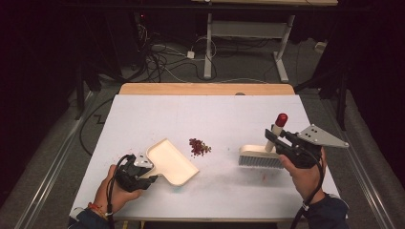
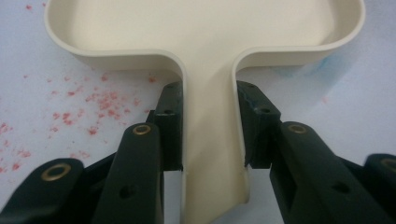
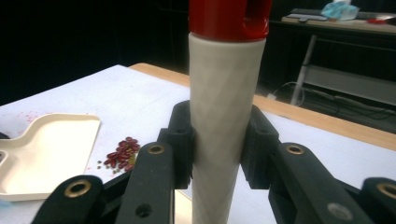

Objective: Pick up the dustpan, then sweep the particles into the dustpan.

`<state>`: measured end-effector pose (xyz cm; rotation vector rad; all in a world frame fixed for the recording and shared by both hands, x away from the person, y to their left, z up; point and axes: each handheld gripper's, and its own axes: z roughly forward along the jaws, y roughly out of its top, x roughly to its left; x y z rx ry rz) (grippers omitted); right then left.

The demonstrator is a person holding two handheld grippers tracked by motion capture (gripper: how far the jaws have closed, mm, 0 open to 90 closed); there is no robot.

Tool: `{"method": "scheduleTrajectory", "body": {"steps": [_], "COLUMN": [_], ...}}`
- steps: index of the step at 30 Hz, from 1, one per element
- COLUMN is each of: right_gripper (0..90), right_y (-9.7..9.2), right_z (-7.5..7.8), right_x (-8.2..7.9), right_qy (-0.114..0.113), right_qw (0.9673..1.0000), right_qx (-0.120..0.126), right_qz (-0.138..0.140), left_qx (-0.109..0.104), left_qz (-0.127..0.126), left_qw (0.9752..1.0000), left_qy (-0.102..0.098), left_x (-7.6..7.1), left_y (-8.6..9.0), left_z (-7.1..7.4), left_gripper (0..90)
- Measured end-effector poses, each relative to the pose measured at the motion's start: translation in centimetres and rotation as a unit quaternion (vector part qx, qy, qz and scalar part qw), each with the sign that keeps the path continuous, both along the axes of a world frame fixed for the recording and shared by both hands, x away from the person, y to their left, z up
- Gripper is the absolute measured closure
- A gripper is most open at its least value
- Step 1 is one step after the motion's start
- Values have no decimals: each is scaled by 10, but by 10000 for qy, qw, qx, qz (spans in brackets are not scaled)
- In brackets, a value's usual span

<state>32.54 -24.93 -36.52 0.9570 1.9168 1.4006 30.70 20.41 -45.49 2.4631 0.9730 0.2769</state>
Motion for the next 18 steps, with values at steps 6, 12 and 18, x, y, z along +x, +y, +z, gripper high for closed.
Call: {"method": "scheduleTrajectory", "body": {"steps": [6, 12, 18], "right_gripper": [693, 694, 694], "right_y": [22, 46, 94], "right_z": [0, 10, 21], "right_x": [3, 23, 62], "right_qy": [-9, -396, -536], "right_qw": [9996, 9986, 9985], "right_qx": [-64, 323, 86], "right_qz": [259, 121, -1], "left_qx": [0, 33, 22], "left_qz": [6, 21, 13], "left_qw": [10000, 10000, 10000], "left_qy": [4, 1, 84], "left_x": [-1, -2, 0], "left_y": [0, -3, -7], "left_z": [-1, 1, -2], "left_gripper": [641, 641, 641]}}
